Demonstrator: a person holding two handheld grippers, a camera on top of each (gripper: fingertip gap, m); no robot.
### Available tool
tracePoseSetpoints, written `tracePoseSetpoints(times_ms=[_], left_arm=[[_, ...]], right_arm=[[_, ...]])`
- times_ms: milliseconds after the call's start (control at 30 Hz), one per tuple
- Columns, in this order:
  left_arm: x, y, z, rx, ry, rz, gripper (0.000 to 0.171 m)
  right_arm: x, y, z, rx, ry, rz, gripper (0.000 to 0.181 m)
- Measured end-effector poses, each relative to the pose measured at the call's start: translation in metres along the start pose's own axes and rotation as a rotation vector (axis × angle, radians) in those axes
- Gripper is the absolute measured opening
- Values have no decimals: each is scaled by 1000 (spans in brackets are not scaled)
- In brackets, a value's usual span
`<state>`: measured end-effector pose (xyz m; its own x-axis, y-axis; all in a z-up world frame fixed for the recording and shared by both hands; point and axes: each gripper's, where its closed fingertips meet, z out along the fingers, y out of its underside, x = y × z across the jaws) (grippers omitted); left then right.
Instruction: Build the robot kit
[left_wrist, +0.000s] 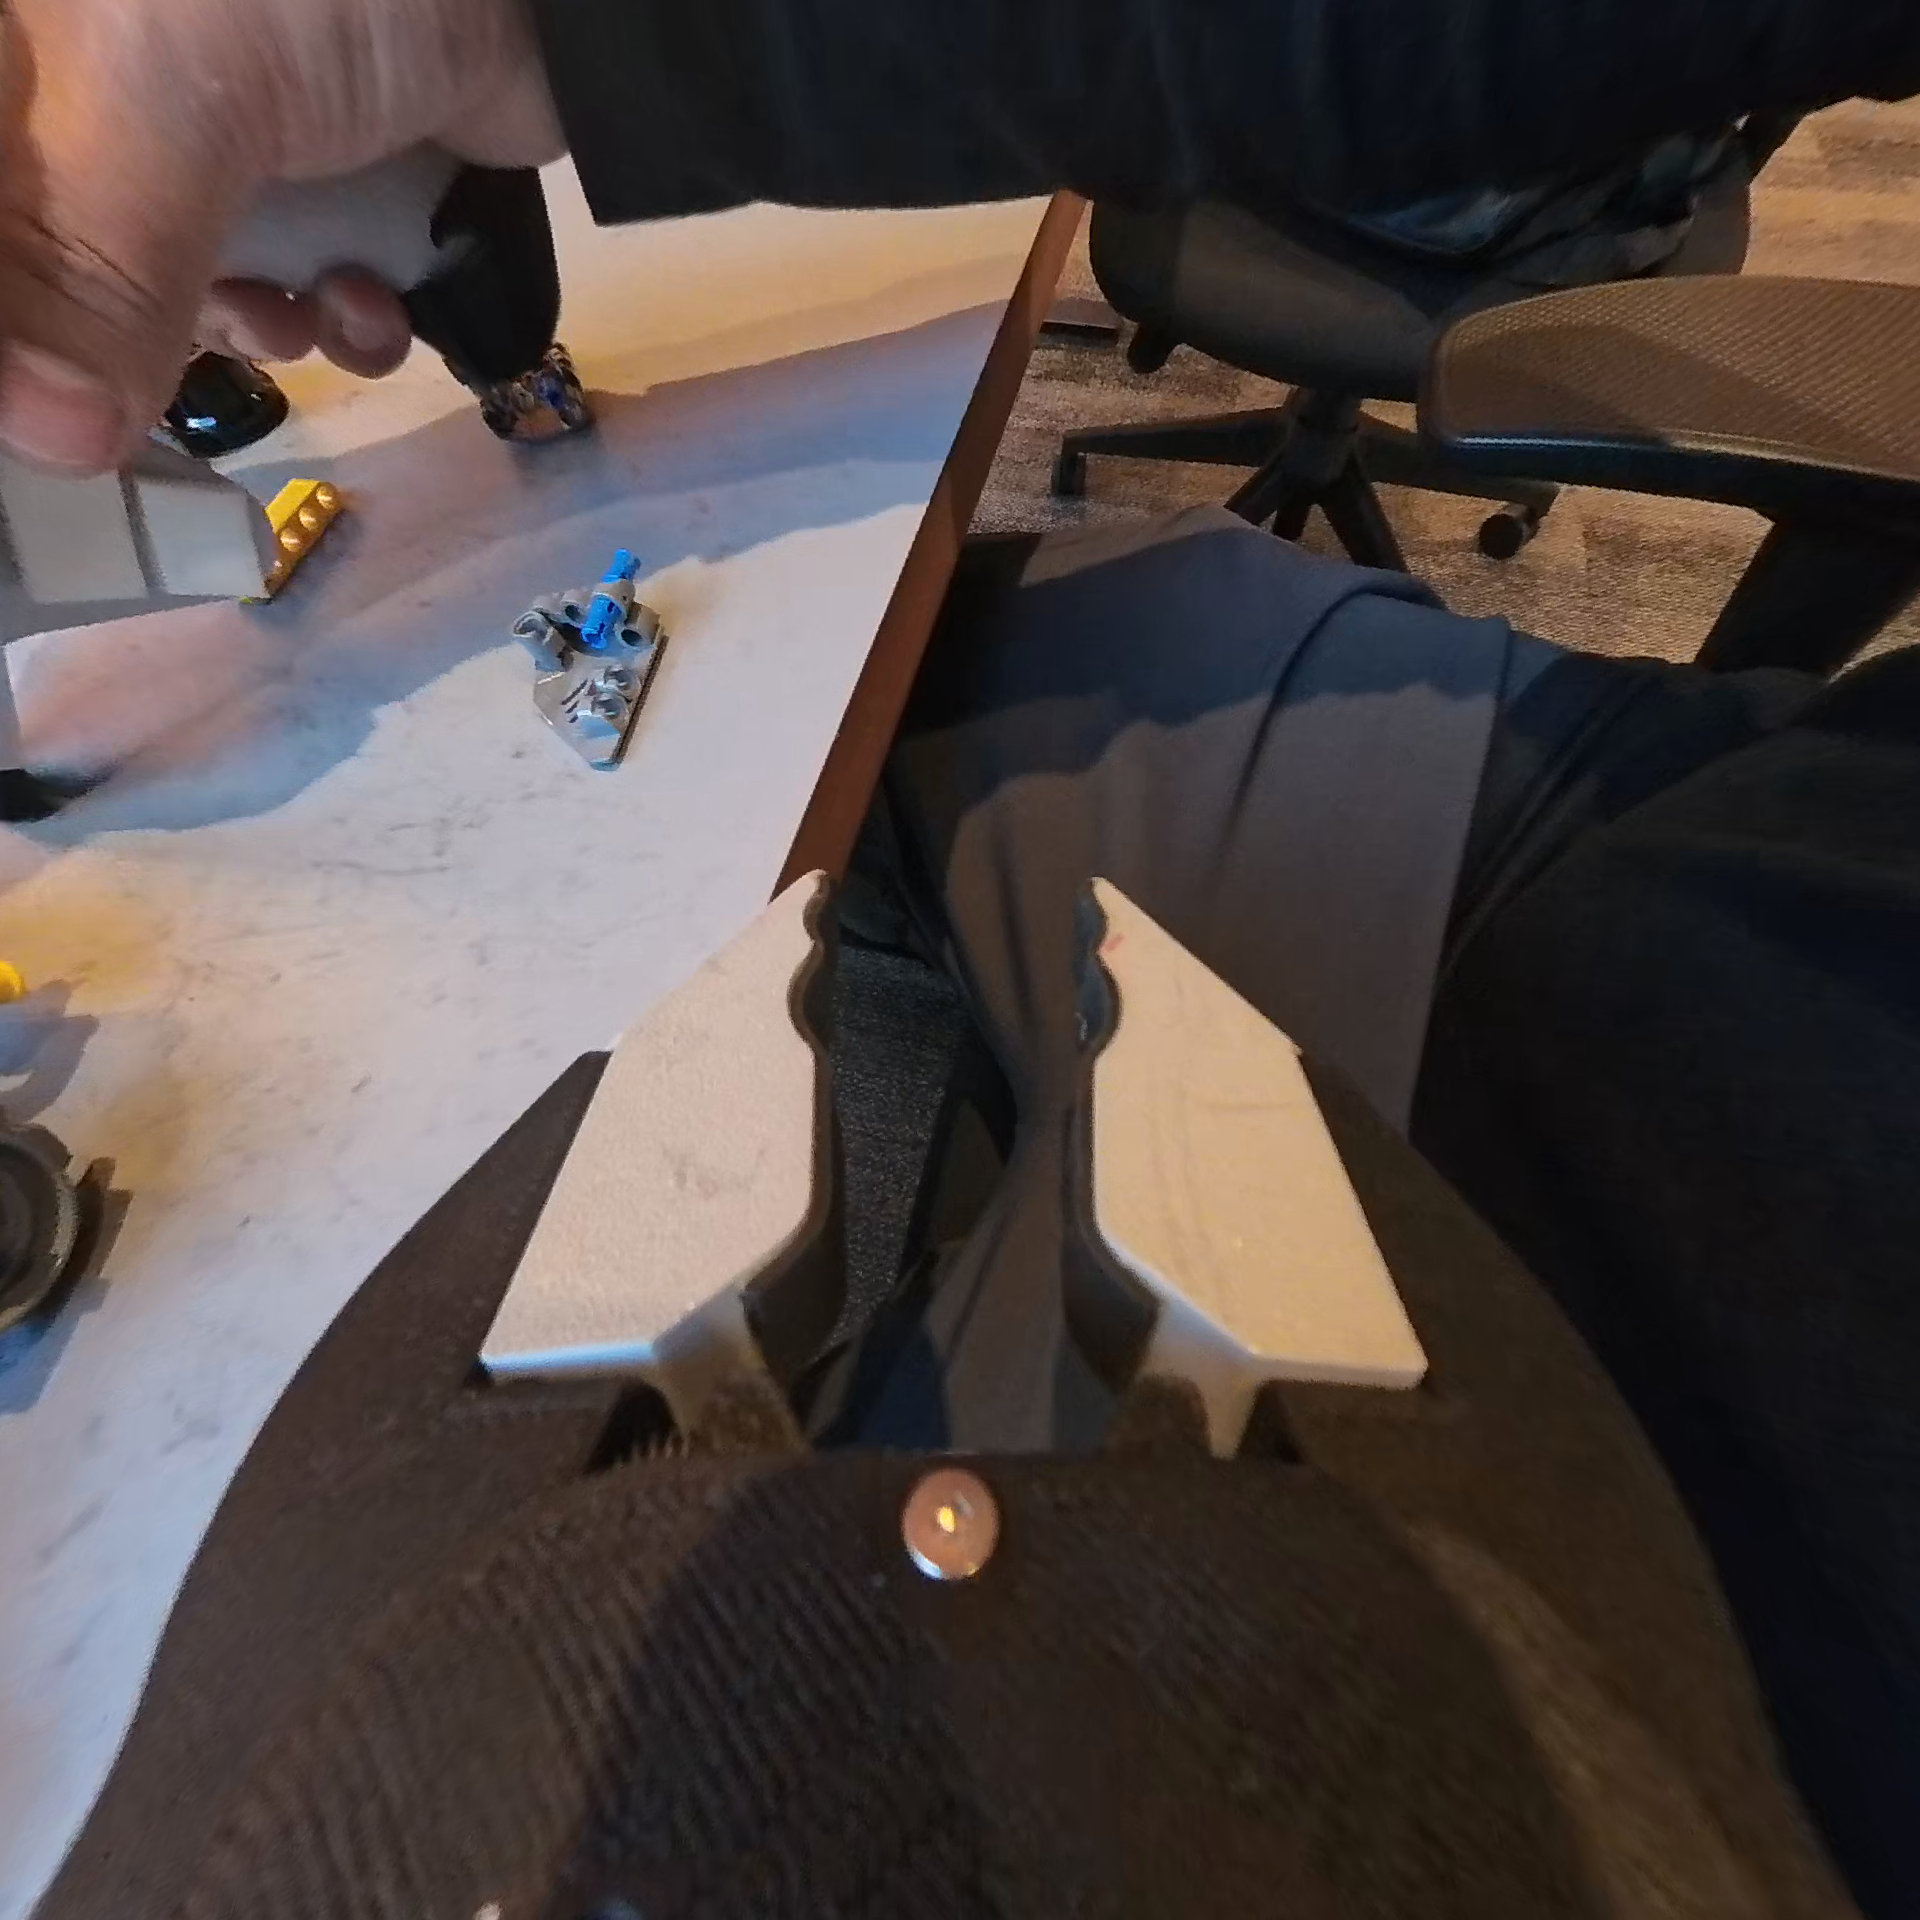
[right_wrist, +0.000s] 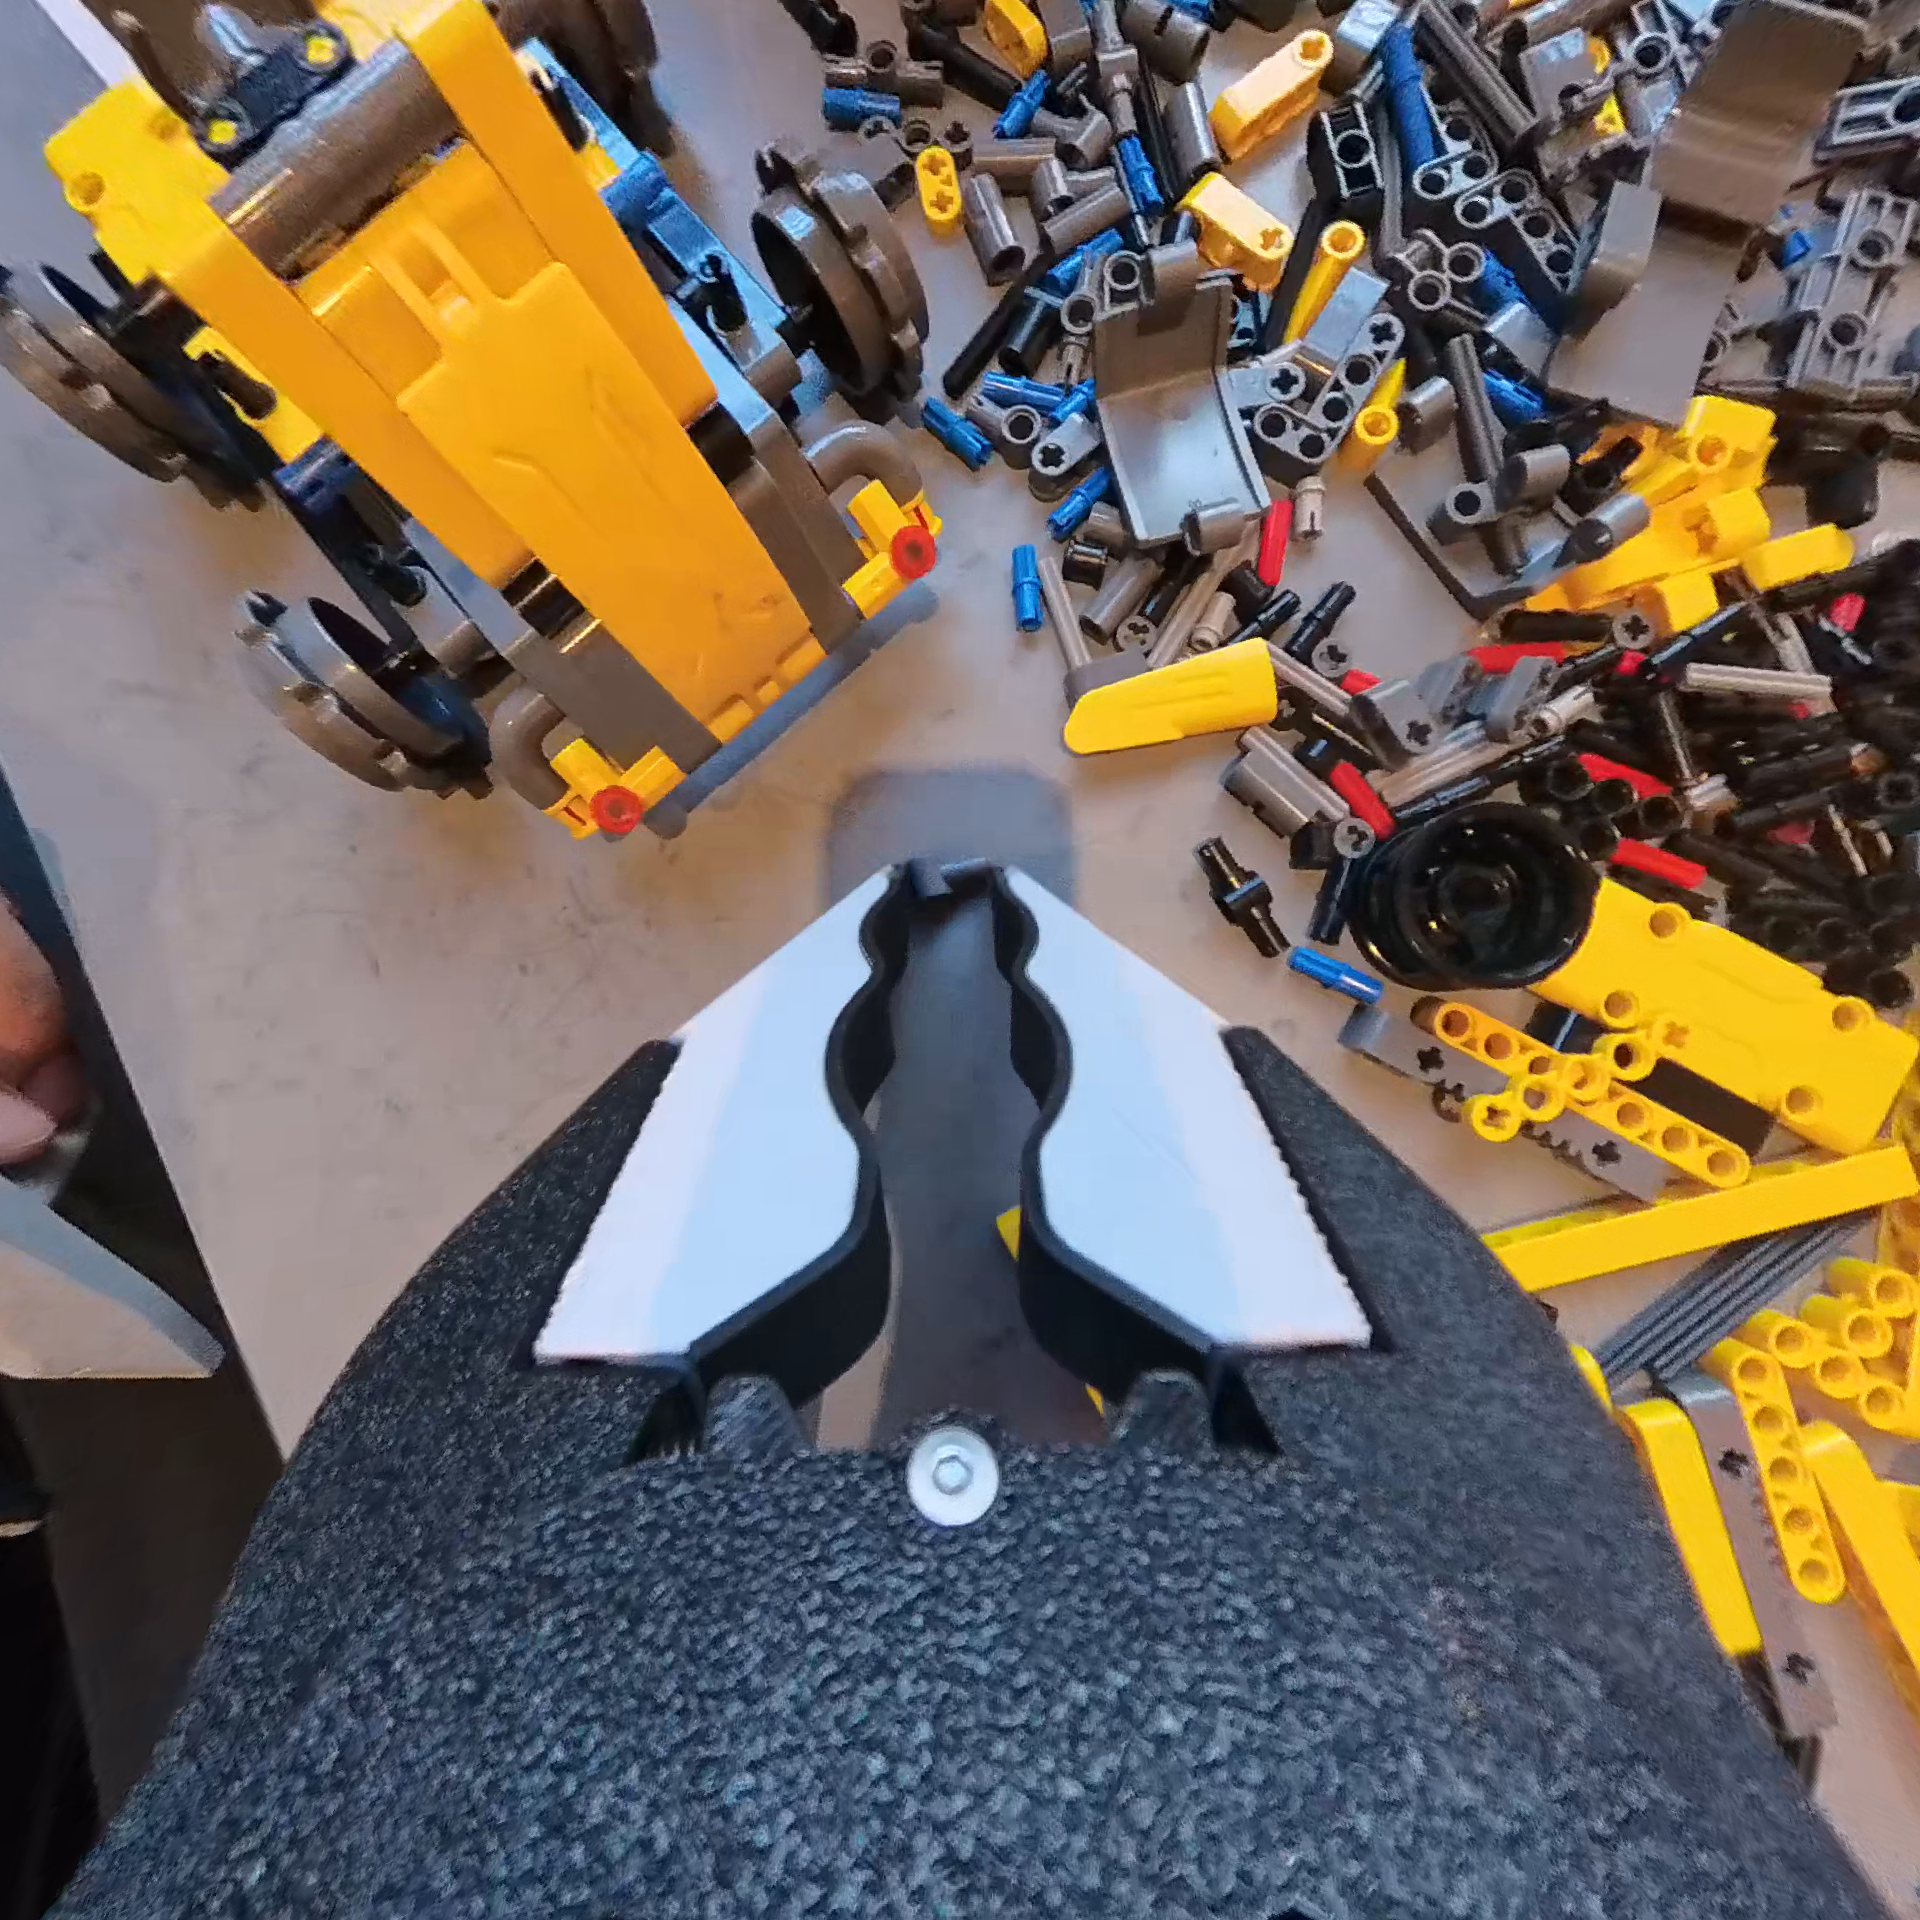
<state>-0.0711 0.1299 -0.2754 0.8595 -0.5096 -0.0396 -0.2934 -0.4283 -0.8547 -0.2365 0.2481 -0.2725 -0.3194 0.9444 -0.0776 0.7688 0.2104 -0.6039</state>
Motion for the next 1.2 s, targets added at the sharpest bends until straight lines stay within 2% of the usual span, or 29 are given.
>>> tracePoseSetpoints(times_ms=[100, 167, 267, 367, 467, 700, 800, 1200], left_arm=[[-1, 0, -1, -3, -10, 19, 42], [-5, -4, -7, 7, -36, 64, 39], [-23, -21, -26, 88, -143, 97, 36], [-51, -40, -52, 186, -296, 132, 22], [-72, -47, -71, 213, -441, 226, 19], [-59, -64, -78, 255, -543, 490, 11], [-53, -64, -77, 261, -546, 545, 5], [-55, -61, -77, 263, -529, 525, 11]], right_arm=[[-9, 1, -5, 11, -36, 1, 16], [-28, -6, -21, 80, -108, 29, 15], [-60, -15, -52, 216, -236, 71, 15], [-93, -16, -77, 310, -399, 140, 15], [-121, -15, -95, 383, -578, 240, 16], [-170, -7, -104, 411, -886, 392, 16], [-174, -8, -106, 439, -946, 440, 16], [-166, -5, -99, 453, -951, 480, 15]])
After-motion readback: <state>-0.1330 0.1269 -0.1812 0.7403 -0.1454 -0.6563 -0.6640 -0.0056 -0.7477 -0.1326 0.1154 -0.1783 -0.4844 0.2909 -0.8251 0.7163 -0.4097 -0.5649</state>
